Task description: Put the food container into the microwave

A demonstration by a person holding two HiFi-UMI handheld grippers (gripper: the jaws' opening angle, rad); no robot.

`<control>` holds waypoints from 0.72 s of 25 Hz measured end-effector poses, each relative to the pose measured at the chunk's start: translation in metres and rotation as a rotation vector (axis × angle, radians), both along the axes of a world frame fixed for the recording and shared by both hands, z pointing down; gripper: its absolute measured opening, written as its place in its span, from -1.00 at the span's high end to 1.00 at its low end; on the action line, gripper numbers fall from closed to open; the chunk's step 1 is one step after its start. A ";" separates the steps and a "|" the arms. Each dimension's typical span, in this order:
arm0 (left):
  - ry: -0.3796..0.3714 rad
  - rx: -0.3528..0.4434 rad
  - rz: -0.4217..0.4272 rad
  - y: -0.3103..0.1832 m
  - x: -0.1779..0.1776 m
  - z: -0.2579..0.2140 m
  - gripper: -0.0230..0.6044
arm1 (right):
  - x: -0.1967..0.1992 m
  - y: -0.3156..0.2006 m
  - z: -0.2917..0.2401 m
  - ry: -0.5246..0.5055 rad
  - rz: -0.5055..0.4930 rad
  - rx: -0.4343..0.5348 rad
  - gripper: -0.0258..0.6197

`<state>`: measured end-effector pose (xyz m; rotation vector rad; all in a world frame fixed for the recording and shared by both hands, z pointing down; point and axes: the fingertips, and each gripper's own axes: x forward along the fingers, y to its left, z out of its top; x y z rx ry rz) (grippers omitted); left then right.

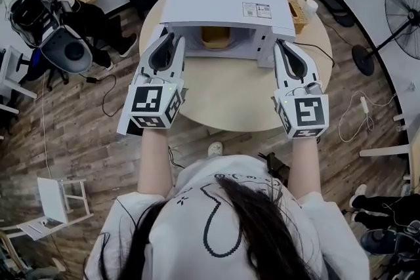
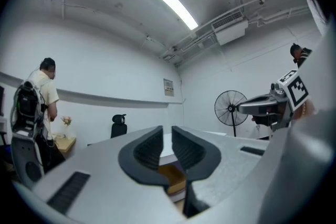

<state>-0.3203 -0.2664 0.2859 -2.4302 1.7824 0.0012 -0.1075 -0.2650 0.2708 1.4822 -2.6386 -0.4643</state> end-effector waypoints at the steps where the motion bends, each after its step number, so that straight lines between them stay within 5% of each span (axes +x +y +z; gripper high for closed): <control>1: -0.025 0.017 -0.007 0.002 -0.001 -0.003 0.87 | -0.001 0.001 -0.002 -0.004 -0.002 0.006 0.83; 5: -0.093 0.061 -0.019 0.008 -0.002 -0.015 0.90 | -0.006 0.005 -0.011 -0.012 -0.009 0.027 0.83; 18: -0.037 0.128 -0.011 0.012 -0.004 -0.040 0.90 | -0.006 0.009 -0.028 -0.033 -0.006 0.063 0.83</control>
